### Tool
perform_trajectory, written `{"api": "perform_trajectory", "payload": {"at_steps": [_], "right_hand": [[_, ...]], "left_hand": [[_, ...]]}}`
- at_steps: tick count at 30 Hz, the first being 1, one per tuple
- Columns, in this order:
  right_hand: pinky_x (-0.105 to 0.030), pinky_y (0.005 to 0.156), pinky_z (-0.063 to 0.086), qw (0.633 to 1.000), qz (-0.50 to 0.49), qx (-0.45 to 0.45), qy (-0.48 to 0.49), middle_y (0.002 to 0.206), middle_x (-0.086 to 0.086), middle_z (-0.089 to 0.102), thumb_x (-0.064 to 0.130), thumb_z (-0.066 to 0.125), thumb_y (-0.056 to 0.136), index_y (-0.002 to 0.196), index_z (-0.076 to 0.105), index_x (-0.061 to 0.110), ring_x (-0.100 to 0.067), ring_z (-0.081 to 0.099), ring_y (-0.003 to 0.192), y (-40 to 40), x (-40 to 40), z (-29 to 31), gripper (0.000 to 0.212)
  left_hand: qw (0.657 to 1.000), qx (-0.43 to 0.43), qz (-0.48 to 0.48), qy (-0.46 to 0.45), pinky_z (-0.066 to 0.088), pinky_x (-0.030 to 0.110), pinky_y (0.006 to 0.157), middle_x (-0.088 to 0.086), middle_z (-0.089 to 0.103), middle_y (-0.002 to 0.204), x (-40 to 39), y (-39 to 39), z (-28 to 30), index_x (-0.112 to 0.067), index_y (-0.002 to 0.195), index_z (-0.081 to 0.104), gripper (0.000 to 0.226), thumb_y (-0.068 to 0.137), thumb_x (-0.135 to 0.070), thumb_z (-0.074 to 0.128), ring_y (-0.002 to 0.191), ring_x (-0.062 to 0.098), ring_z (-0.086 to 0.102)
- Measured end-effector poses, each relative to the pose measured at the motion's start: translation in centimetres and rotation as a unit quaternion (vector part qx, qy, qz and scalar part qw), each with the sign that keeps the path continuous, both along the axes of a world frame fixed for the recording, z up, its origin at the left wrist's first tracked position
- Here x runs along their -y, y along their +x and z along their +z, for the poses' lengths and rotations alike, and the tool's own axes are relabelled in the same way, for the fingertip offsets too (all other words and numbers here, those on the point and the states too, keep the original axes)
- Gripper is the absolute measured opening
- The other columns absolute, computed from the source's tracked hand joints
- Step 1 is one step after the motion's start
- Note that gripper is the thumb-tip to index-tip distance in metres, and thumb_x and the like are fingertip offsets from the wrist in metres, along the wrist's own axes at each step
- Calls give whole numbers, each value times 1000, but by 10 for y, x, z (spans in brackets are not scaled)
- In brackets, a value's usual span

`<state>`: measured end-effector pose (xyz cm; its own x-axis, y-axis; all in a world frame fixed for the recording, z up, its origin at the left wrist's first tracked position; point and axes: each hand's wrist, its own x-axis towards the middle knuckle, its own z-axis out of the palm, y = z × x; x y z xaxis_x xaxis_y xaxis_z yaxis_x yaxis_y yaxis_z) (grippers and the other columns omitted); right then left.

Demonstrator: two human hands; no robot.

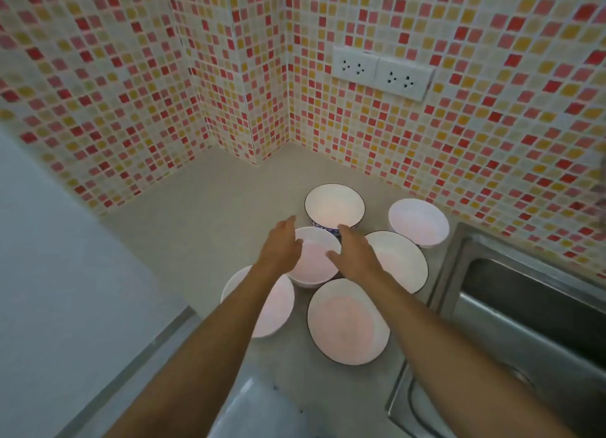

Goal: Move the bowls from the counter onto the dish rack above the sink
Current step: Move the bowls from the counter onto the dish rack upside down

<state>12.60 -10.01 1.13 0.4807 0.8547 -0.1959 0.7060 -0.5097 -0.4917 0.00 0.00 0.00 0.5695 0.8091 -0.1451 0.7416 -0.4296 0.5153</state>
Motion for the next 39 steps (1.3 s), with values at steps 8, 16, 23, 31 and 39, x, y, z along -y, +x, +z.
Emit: {"api": "perform_trajectory", "payload": {"at_steps": [8, 16, 23, 31, 39], "right_hand": [[-43, 91, 46, 995, -33, 40, -80, 125, -21, 57, 6, 55, 90, 139, 33, 9, -39, 57, 114, -5, -21, -19, 54], [-45, 83, 49, 996, -79, 28, -31, 116, -21, 61, -3, 52, 87, 124, 38, 8, -40, 61, 103, -2, -24, -20, 41], [-42, 84, 51, 994, -109, -2, 13, 118, -18, 62, 1, 54, 87, 121, 50, 7, -37, 60, 103, 9, -19, -5, 36], [-48, 77, 60, 898, -222, -346, 154, 109, 1, 59, 16, 47, 89, 118, 52, 27, -23, 57, 98, 27, 35, 31, 32], [-49, 63, 60, 726, -353, -533, 254, 123, -11, 52, 12, 44, 91, 133, 41, 21, -34, 61, 93, 53, 124, 35, 43]], "left_hand": [[997, -58, 27, -42, 38, 42, 99, 24, 48, 132, -21, 6, -19, -5, 143, 24, 52, 95, -8, 42, 121, 38, 48], [997, -76, 20, -25, 45, 42, 84, 27, 59, 113, -28, 1, -19, 1, 114, 51, 25, 91, 0, 41, 101, 43, 57], [998, -51, 11, 28, 48, 43, 80, 25, 61, 108, -33, 5, 11, 0, 109, 55, 27, 87, 2, 40, 96, 43, 58], [998, -2, -23, 61, 47, 42, 79, 26, 62, 105, -7, 34, 58, 2, 103, 57, 25, 84, 5, 41, 95, 44, 58], [989, 114, -95, 22, 43, 38, 90, 18, 64, 119, 70, 96, 73, -7, 121, 58, 33, 97, -12, 36, 109, 36, 55]]}}
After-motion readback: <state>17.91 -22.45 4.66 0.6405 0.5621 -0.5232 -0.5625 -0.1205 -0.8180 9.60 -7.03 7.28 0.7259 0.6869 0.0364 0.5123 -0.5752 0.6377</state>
